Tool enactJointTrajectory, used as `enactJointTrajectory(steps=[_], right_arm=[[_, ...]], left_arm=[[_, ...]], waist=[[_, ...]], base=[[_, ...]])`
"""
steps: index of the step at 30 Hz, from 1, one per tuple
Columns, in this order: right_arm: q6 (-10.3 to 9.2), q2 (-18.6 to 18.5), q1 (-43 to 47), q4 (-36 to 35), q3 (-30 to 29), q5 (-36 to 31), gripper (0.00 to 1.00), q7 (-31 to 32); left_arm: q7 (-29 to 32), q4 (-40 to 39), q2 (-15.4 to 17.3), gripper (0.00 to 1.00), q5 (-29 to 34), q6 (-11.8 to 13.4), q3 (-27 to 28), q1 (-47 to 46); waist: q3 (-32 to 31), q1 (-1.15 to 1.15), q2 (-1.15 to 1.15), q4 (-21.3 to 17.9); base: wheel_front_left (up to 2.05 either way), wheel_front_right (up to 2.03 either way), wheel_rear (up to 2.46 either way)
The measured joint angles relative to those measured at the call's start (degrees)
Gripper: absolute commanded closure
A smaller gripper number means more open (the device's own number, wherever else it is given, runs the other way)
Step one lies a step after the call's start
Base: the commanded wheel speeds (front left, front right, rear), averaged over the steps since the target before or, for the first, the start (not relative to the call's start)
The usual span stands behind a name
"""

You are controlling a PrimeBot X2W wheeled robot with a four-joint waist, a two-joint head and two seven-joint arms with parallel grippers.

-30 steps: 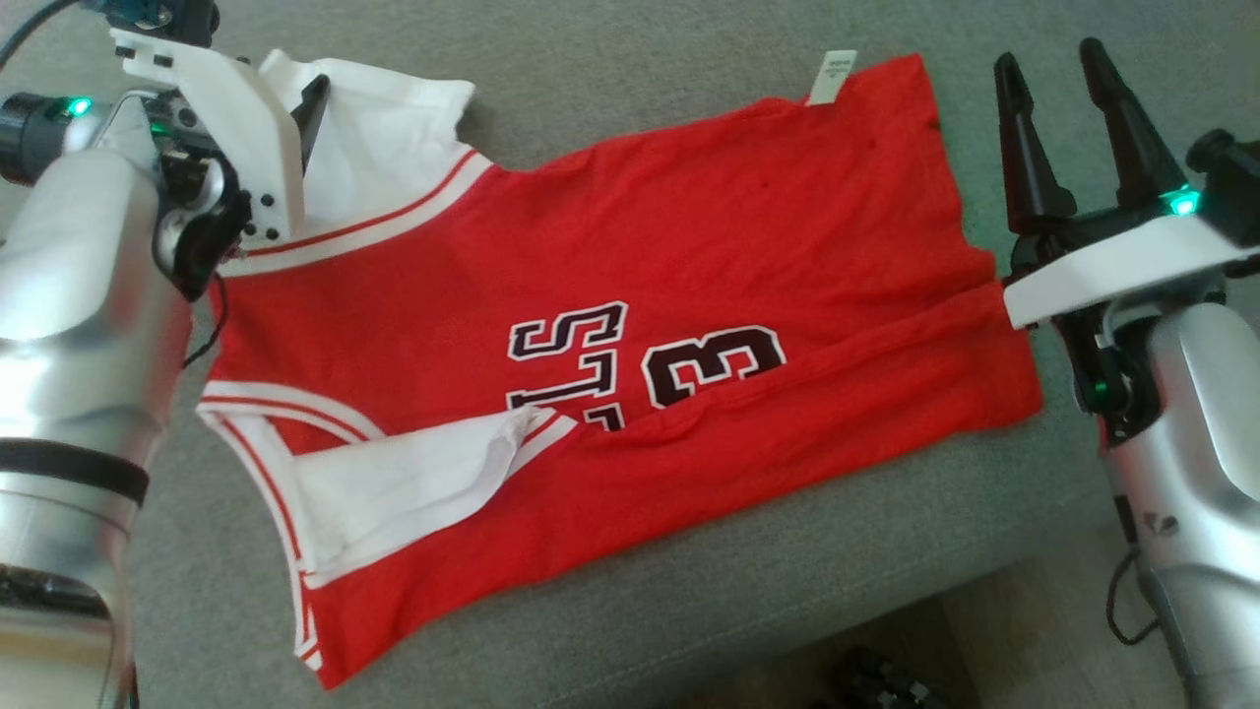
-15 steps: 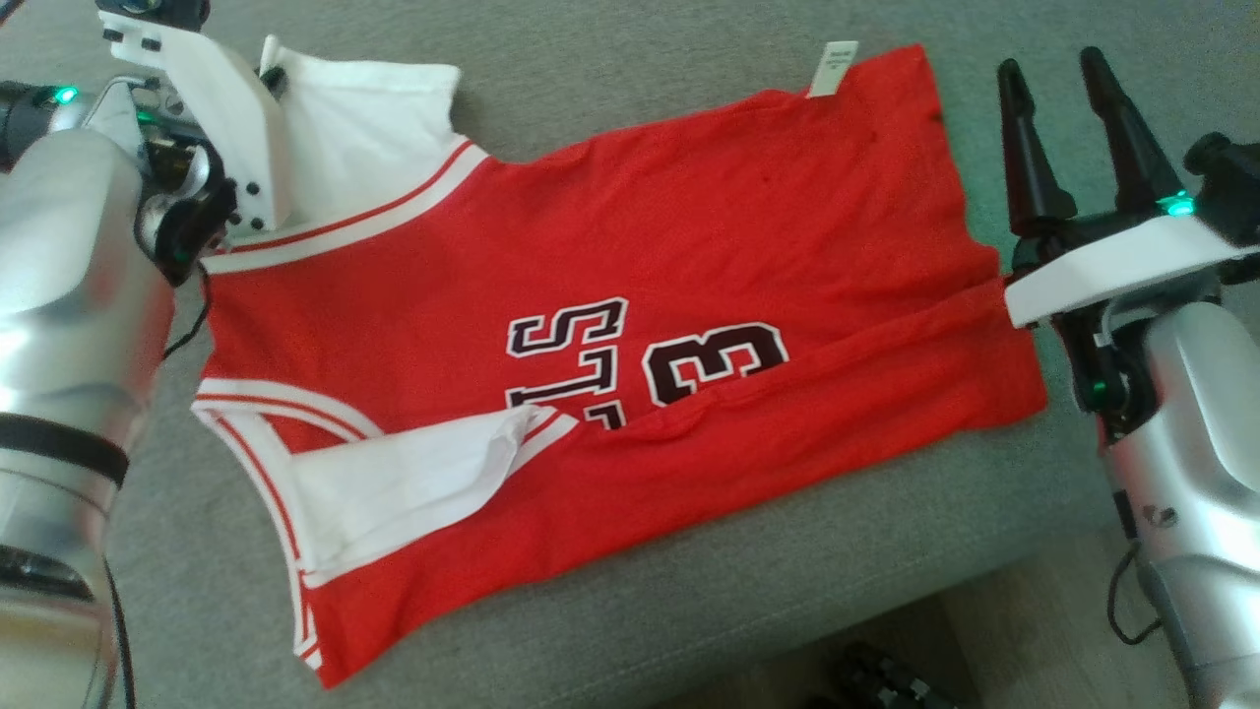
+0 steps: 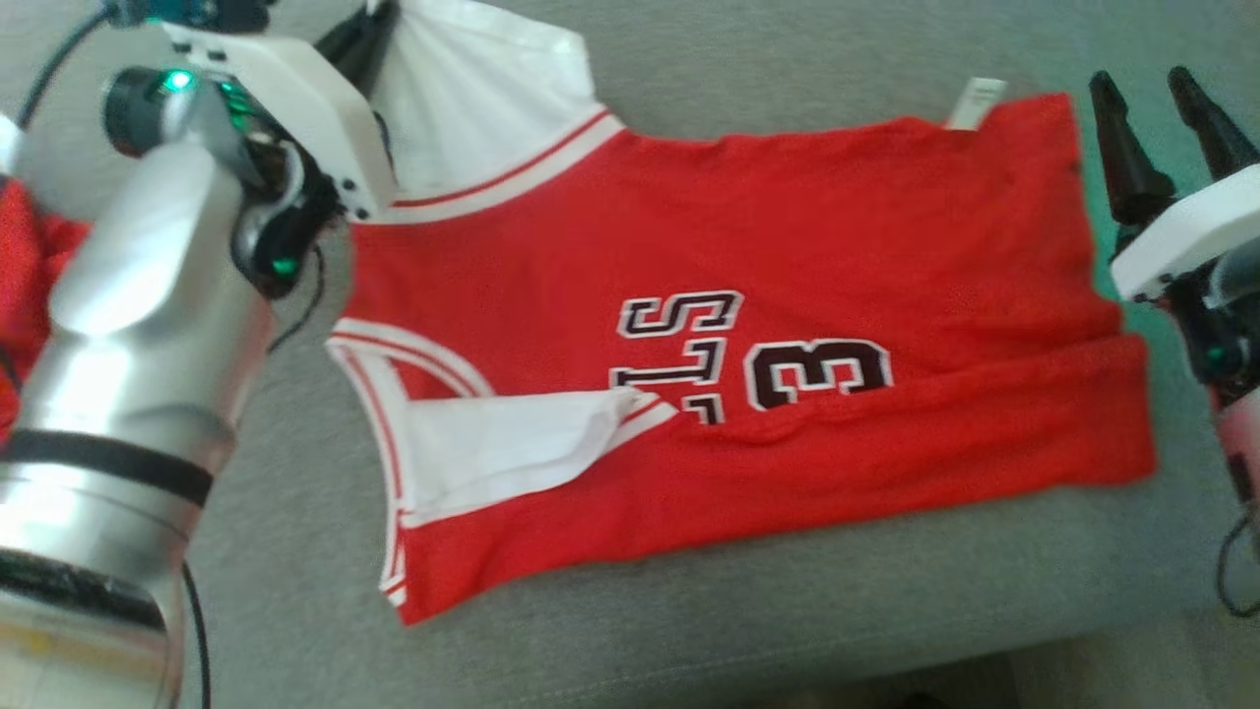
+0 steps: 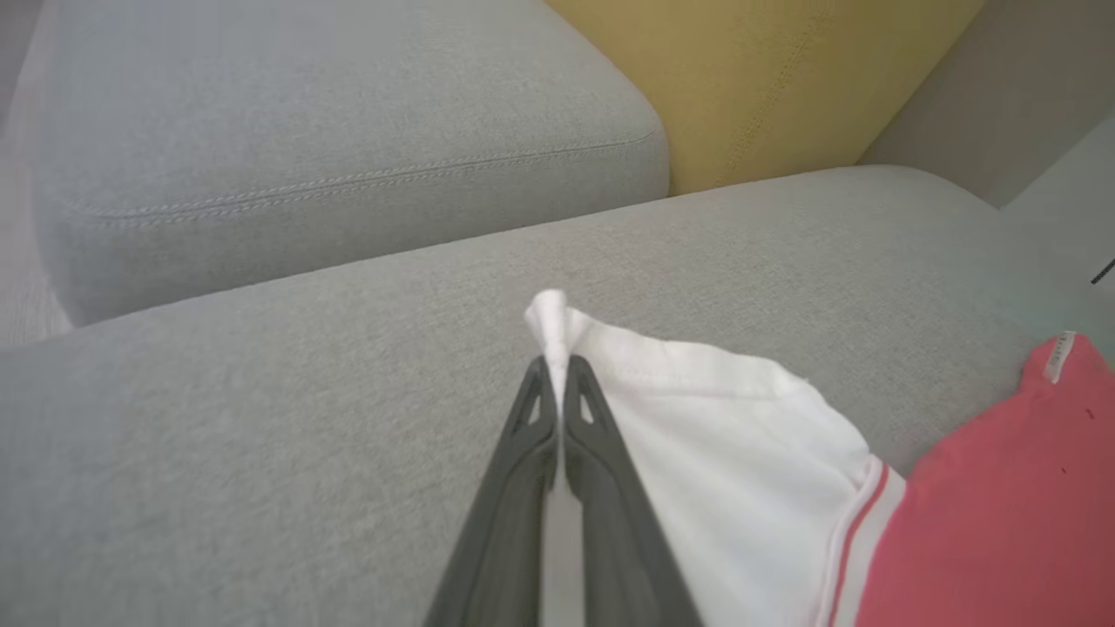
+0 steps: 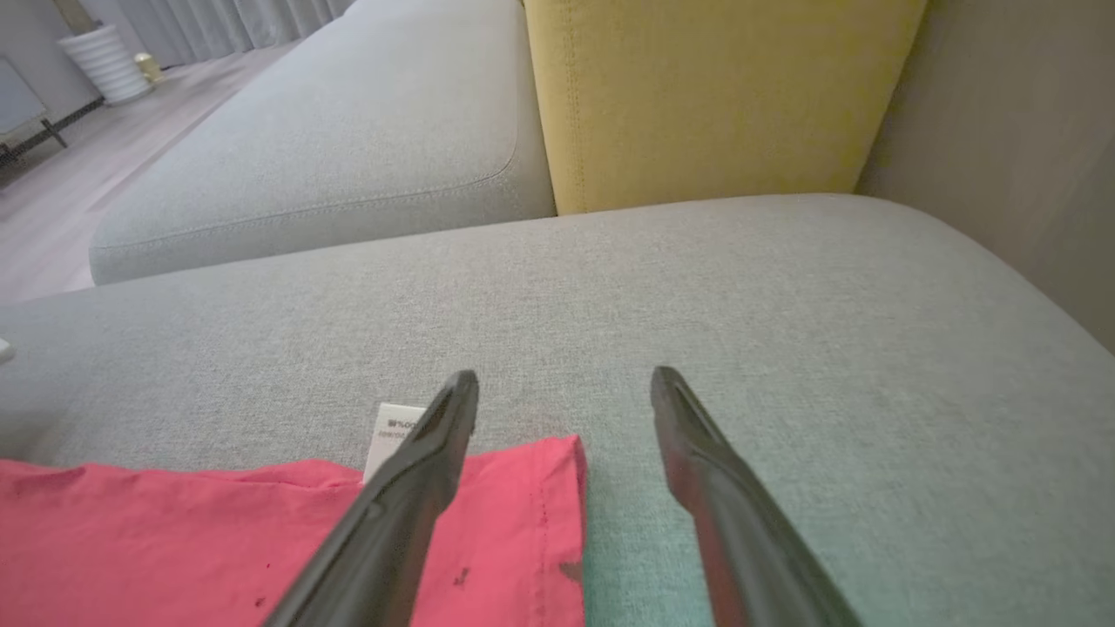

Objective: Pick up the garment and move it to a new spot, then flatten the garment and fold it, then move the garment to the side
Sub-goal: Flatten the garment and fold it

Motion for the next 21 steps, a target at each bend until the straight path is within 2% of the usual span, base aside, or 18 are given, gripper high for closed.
enactJointTrajectory(steps=[4, 11, 21], right_arm=[[0.00, -2.97, -1.22, 1.02, 3.32, 3.92, 0.00, 3.54], [0.00, -7.77, -1.57, 3.25, 8.11, 8.49, 0.00, 7.97], [0.00, -9.96, -4.78, 7.48, 12.52, 10.79, 0.00, 10.29]], left_arm=[[-0.48, -3.94, -0.37, 1.00, -2.31, 0.00, -0.25, 3.16], [-1.00, -10.61, -0.04, 1.00, -2.34, 0.75, -1.43, 7.25], [0.65, -17.84, 1.36, 1.00, -2.67, 2.70, -1.92, 9.05]], waist=[[-0.38, 0.00, 0.00, 2.86], [-0.71, 0.00, 0.00, 6.16], [0.43, 0.00, 0.00, 7.58]], base=[[0.00, 0.00, 0.00], [0.00, 0.00, 0.00], [0.00, 0.00, 0.00]])
